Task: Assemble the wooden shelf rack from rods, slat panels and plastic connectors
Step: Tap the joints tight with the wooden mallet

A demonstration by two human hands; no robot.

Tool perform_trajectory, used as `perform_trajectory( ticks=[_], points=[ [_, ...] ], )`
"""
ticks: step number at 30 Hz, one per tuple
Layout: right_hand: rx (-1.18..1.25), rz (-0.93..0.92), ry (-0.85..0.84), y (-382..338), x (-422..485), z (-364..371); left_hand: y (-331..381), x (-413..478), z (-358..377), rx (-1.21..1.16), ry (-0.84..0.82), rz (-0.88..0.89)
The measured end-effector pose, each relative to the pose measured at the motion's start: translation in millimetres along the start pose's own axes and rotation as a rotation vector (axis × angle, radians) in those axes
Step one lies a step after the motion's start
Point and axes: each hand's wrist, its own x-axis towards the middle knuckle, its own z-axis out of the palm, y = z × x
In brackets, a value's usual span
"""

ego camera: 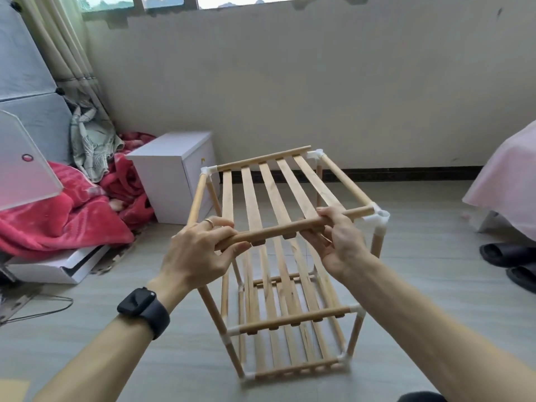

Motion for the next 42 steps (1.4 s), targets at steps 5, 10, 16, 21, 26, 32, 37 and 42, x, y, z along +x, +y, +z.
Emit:
perform_trajectory(
  ticks=[5,10,16,21,26,32,37,42],
  points=[
    [-0.046,0.020,-0.115,3,-3,2,-13,-7,-7,0.025,0.004,0.044],
    [-0.340,0.140,-0.285,-7,-12,-18,-4,2,-23,0.253,-0.140,0.008],
    [-0.779,-0.412,-0.096,-26,-31,-77,70,39,-1,0.454,-0.259,0.032],
    [-0.613,-0.685,0.324,-43,-15,-111,119,76,22,0.565,-0.213,0.185],
    [-0.647,-0.574,0.268,-56,12,-113,175,100,58,0.053,-0.419,0.293],
    [-0.761,-0.551,0.199,-67,40,-116,195,135,89,-0.111,-0.343,0.194],
    [-0.683,-0.603,0.291,-83,67,-126,204,166,104,-0.027,-0.329,0.257],
    [-0.719,-0.541,0.028,-85,82,-125,208,182,117,-0.133,-0.478,0.155]
  ],
)
